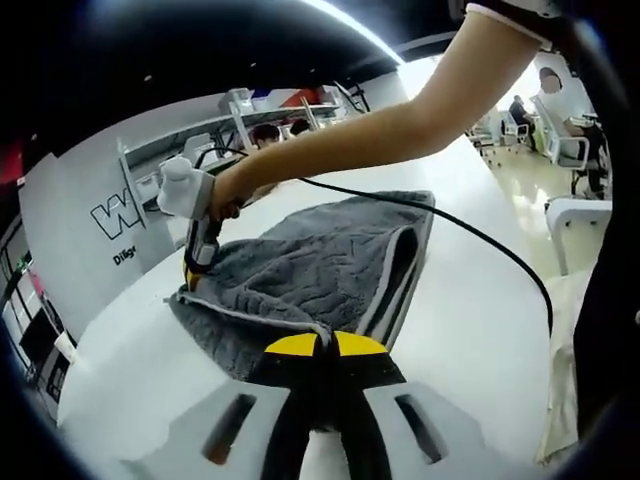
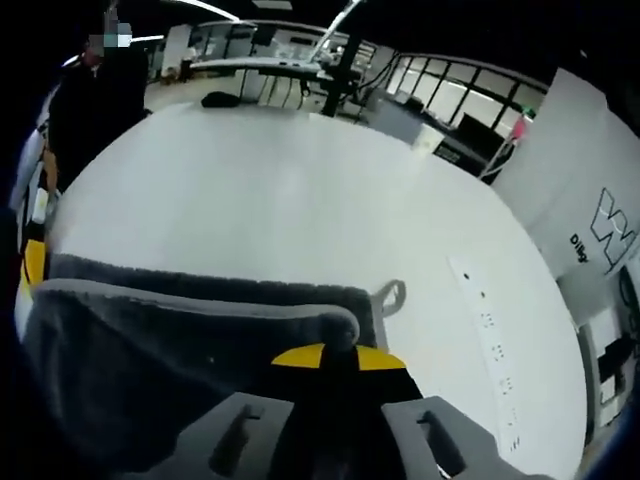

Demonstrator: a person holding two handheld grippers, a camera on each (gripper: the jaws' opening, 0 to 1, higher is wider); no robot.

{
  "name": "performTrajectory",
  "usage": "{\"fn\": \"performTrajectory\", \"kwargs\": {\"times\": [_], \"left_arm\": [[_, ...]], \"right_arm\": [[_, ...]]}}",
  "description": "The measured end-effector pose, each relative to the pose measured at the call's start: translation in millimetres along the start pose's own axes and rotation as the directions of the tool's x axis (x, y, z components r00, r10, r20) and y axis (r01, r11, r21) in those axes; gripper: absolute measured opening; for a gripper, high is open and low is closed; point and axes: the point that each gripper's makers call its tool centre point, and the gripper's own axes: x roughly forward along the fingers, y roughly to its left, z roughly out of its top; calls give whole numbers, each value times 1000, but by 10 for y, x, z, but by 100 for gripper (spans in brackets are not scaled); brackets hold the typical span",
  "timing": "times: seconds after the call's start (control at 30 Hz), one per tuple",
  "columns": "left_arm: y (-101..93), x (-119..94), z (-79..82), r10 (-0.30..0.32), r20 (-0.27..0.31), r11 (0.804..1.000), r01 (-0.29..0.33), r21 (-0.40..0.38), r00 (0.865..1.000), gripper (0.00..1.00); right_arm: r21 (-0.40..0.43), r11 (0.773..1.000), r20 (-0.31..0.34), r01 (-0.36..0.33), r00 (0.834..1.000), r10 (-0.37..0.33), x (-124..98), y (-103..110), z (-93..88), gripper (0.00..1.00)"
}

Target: Open the folded towel by lifting each exposed corner and separating the folded layers until the towel lies flat within the target outline without major curled edges

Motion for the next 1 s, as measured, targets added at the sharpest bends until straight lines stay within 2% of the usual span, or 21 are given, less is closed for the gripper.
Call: {"fn": "performTrajectory", "kwargs": {"times": [0.03,0.07,0.1,0.17,0.2,0.4,0.53,0.6,0.8,0.87,0.9,1.0], "left_arm": [[3,-2,1,3,1,1000,-3,-4,1000,3],[85,-10,10,68,22,993,-66,-99,997,2],[121,-15,0,94,39,976,-84,-202,995,2],[111,-26,22,89,75,967,-68,-246,993,2],[219,-75,-4,99,89,959,-71,-273,991,2],[310,-169,-92,109,71,959,-86,-272,992,2],[368,-207,-66,126,83,955,-99,-278,988,2],[431,-221,-77,159,71,950,-133,-284,985,2],[498,-291,-30,179,82,949,-150,-278,981,2],[544,-343,-26,196,78,948,-168,-272,978,2],[615,-411,-51,223,61,941,-199,-273,973,2],[729,-513,-100,268,38,929,-247,-276,963,2]], "right_arm": [[0,1000,0,1,1000,-1,-6,5,0,2],[3,1000,2,3,1000,-3,-10,8,1,1],[5,1000,5,4,1000,-4,-11,2,1,1],[10,1000,11,8,1000,-8,-23,-1,5,0],[13,1000,15,8,1000,-8,-35,3,13,0],[42,999,50,0,999,-2,-64,-15,64,0],[43,999,59,7,998,-10,-76,-31,91,0],[39,999,68,27,997,-29,-102,-70,142,0],[37,998,95,46,994,-49,-171,-109,282,0],[33,997,119,65,991,-69,-197,-137,374,0],[29,995,155,99,983,-103,-223,-189,486,0],[25,992,191,126,973,-129,-249,-227,650,0]]}}
